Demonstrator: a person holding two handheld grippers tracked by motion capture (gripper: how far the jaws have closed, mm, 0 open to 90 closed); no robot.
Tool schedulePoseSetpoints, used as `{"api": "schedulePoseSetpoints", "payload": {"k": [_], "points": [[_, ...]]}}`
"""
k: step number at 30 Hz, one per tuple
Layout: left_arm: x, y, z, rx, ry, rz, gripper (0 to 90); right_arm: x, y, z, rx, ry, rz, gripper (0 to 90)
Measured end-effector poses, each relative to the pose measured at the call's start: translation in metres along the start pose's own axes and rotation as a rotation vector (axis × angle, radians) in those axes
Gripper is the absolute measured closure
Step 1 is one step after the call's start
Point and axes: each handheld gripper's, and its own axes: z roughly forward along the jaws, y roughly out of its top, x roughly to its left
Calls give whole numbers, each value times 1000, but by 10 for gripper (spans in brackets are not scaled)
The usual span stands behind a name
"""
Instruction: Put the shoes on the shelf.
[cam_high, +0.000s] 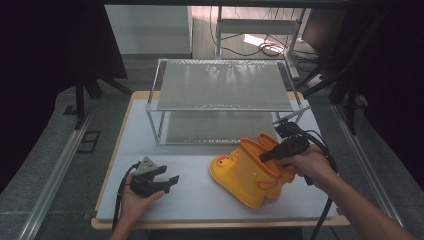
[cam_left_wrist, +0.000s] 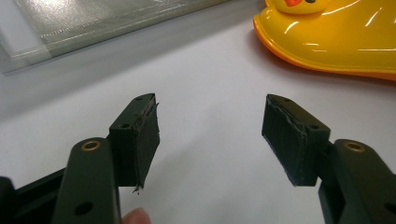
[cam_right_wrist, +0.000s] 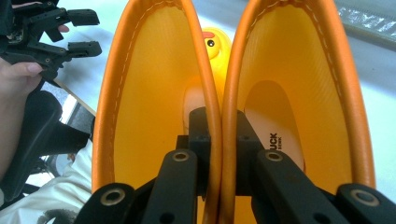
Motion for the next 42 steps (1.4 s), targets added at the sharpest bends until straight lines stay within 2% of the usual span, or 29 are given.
{"api": "schedulePoseSetpoints", "payload": {"k": [12,26,34,42], "points": [[0,0,0,1,0,-1,362,2,-1,-15,-8,17,-5,823],[0,-1,1,5,0,-3,362,1,-3,-35,-71,74,6,823],[0,-1,0,3,1,-5,362,5,-2,-48,-101,91,3,823],[2,-1,-1,0,2,-12,362,16,1,-67,-144,107,-20,823]]}}
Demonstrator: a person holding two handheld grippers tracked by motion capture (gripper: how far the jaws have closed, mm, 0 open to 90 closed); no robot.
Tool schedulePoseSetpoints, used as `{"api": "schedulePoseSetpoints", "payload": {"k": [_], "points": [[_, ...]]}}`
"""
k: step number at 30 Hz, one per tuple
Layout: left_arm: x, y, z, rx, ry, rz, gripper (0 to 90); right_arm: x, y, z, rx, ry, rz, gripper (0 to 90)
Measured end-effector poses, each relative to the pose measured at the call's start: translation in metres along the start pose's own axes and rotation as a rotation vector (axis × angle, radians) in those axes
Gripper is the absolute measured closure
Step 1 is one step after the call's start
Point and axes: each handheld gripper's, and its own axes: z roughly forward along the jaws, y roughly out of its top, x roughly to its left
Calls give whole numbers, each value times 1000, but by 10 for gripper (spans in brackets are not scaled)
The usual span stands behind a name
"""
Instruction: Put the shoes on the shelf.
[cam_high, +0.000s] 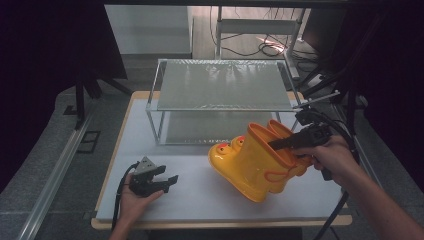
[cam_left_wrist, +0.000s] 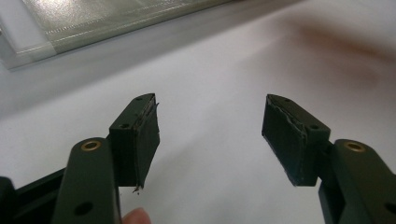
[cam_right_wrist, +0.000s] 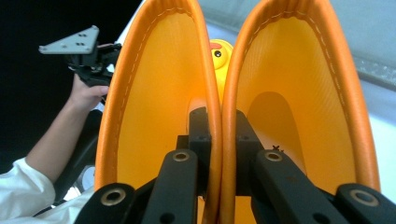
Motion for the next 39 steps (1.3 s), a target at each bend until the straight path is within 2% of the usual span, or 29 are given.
{"api": "schedulePoseSetpoints", "payload": {"k": [2,3,8,17,28,39], "points": [[0,0,0,0,0,0,362,1,0,-1,-5,4,-1,823],[0,0,0,0,0,0,362,1,3,-6,-17,24,0,823],[1,0,0,-1,2,-2,361,1,5,-11,-53,63,9,823],[0,0,0,0,2,-4,362,14,9,-18,-72,78,-21,823],[1,0,0,2,3,-5,362,32,21,-42,-152,134,-54,823],[2,-1,1,4,3,-7,362,43,37,-57,-204,151,-75,823]]}}
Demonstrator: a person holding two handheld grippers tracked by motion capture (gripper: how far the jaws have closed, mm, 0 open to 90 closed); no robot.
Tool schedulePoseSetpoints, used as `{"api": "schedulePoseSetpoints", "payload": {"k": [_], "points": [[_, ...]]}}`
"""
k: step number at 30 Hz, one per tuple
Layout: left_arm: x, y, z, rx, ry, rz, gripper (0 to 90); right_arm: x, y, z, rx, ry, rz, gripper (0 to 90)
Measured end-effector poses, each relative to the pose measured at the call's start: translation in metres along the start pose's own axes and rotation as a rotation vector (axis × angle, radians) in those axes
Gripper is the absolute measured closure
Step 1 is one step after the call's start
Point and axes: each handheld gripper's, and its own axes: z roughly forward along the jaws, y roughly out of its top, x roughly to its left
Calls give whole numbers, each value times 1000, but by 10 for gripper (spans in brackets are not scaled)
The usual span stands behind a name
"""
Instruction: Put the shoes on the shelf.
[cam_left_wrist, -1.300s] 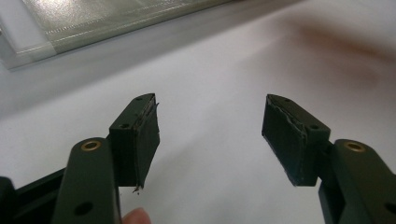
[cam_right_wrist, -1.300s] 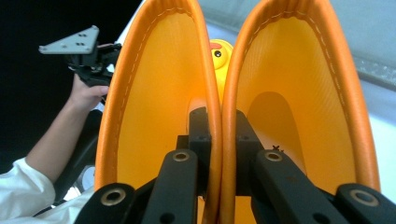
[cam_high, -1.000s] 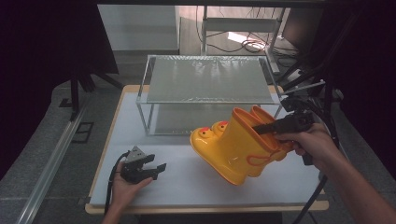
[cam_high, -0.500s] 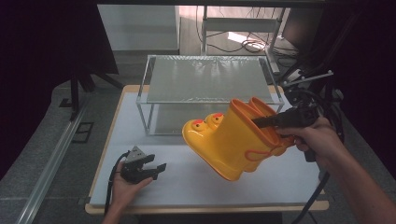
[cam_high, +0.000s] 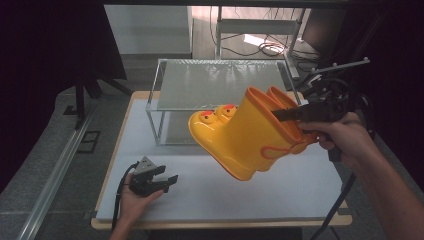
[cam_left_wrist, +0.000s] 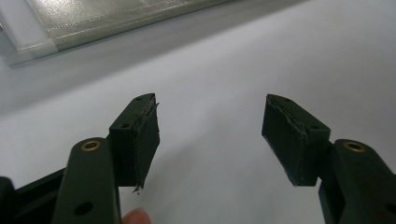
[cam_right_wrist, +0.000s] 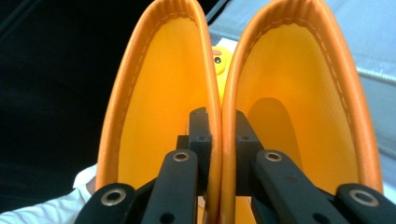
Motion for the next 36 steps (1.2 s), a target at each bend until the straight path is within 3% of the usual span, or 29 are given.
{"api": "schedulePoseSetpoints", "payload": {"k": [6,21,27,36], "points": [[0,0,0,1,0,0,362,1,19,-4,-34,-4,-4,823],[3,-1,0,0,0,-7,362,-17,67,7,-91,-37,35,824],[3,-1,0,-2,-2,-7,362,-27,88,13,-117,-45,61,823],[4,-1,0,-2,-3,-11,362,-49,120,30,-147,-98,93,824]]}}
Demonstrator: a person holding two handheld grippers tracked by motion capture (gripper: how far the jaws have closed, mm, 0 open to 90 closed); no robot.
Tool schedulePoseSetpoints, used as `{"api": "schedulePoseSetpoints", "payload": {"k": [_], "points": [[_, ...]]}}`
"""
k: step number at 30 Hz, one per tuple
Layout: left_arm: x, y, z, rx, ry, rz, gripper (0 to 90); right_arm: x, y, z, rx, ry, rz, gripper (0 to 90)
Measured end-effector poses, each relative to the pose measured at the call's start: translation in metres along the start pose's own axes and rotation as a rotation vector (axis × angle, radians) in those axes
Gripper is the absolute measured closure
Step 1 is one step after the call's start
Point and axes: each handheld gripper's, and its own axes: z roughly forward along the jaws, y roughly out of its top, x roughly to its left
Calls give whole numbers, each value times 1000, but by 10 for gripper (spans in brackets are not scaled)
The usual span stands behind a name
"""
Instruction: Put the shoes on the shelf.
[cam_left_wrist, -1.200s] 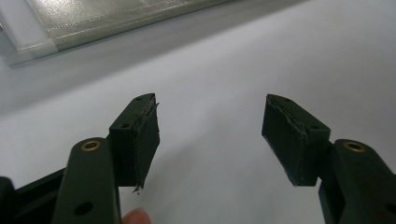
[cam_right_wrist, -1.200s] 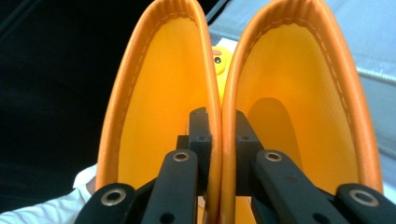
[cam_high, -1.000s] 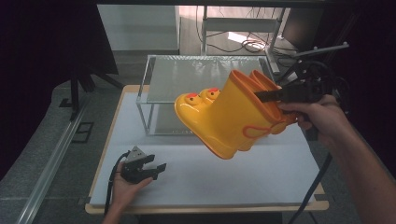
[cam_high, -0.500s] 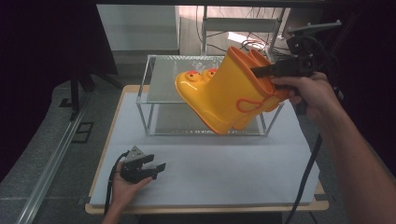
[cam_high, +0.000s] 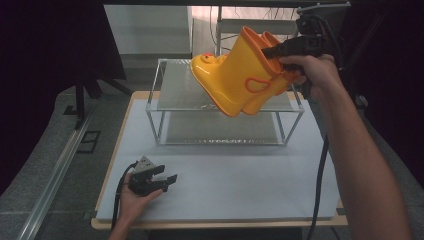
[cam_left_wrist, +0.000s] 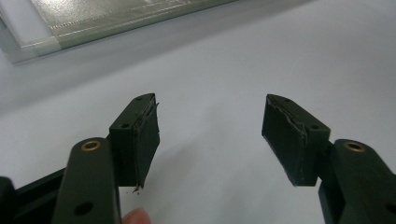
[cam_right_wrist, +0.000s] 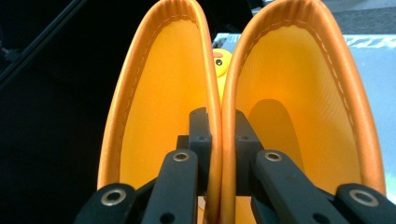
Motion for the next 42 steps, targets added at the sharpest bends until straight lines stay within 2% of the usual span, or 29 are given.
{"api": "schedulePoseSetpoints", "payload": {"k": [8,16,22,30,36,38,39,42], "points": [[0,-1,1,6,2,2,362,-16,21,23,-12,-30,40,824],[4,-2,-1,0,5,-2,362,-24,36,40,-13,-106,59,823],[5,-2,-3,-1,7,-4,362,-30,39,48,-4,-125,84,822],[5,-3,-4,-5,11,-5,362,-37,42,66,16,-194,101,821],[6,-3,-4,-3,8,-5,362,-38,45,70,32,-188,112,799],[5,-3,-4,-2,9,-2,362,-39,45,68,-14,-138,143,765],[4,-3,-4,-3,8,-2,362,-38,46,69,-10,-127,149,757],[5,-3,-5,-7,9,-2,362,-29,48,79,20,-147,111,742]]}}
